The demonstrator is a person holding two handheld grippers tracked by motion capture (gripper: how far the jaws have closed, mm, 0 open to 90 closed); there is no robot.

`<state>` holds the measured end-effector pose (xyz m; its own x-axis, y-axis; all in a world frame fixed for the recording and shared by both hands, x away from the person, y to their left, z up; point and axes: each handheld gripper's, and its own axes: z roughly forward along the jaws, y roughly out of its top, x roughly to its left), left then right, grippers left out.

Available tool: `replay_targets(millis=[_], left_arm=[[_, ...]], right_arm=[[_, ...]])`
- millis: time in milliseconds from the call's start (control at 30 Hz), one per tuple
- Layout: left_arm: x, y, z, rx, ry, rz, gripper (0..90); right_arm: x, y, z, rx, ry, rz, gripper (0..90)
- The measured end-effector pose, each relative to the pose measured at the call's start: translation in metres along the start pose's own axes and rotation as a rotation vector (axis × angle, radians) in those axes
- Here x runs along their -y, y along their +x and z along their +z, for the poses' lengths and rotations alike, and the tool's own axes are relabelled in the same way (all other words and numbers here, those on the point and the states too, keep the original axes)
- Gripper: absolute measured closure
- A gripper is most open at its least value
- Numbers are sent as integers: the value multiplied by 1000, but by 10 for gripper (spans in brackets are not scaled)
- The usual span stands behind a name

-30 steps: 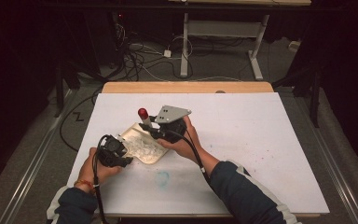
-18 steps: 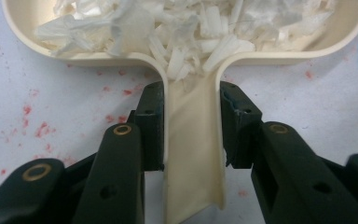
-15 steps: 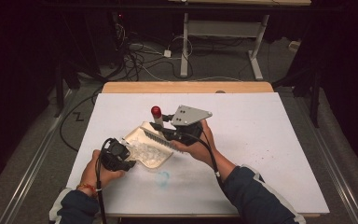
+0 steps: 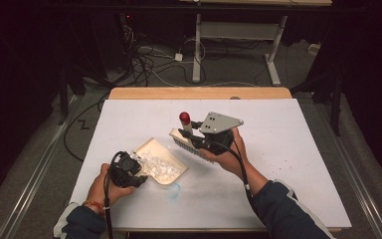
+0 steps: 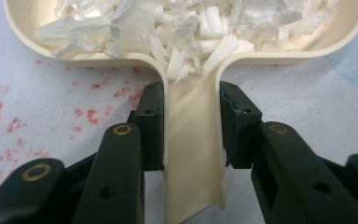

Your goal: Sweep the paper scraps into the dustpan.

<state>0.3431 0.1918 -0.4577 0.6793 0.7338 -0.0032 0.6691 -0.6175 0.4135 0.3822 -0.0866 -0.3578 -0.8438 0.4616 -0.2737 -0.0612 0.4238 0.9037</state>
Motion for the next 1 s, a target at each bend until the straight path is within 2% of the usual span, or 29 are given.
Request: replay_targets(millis=[67,133,233,300,333,433,533,633,700,733,900,1000], left_arm=[[0,-1,1,5,-3,-2,635],[-1,0,2,8,6,1,635],[-2,1,3,13,5,-3,635],[-2,1,3,14,4,-3,636],[-2,1,3,13,2,-2,635],[-1,1,2,12,3,9,635],[-1,1,2,12,4,14,635],[0,1,1,11,3,16,635],[0,0,0,11,-2,16,635],[1,0,0,11,-6,14,635],[2,-1,1,10,-5,13,635],[2,-2,1,8,-7,12,634]], right_arm=[[3,-2,7,26,8,4,699],[6,-2,18,71,21,-15,699],[9,-2,35,81,36,-33,699],[12,-1,45,66,41,-35,699],[13,0,48,44,26,-36,699],[14,5,53,-49,2,-19,696],[14,12,52,-94,4,-39,694],[13,15,45,-162,-31,-24,698],[12,18,39,-195,-49,-41,699],[11,19,35,-195,-55,-46,699],[11,16,20,-220,-91,-2,699],[10,13,11,-178,-91,1,699]])
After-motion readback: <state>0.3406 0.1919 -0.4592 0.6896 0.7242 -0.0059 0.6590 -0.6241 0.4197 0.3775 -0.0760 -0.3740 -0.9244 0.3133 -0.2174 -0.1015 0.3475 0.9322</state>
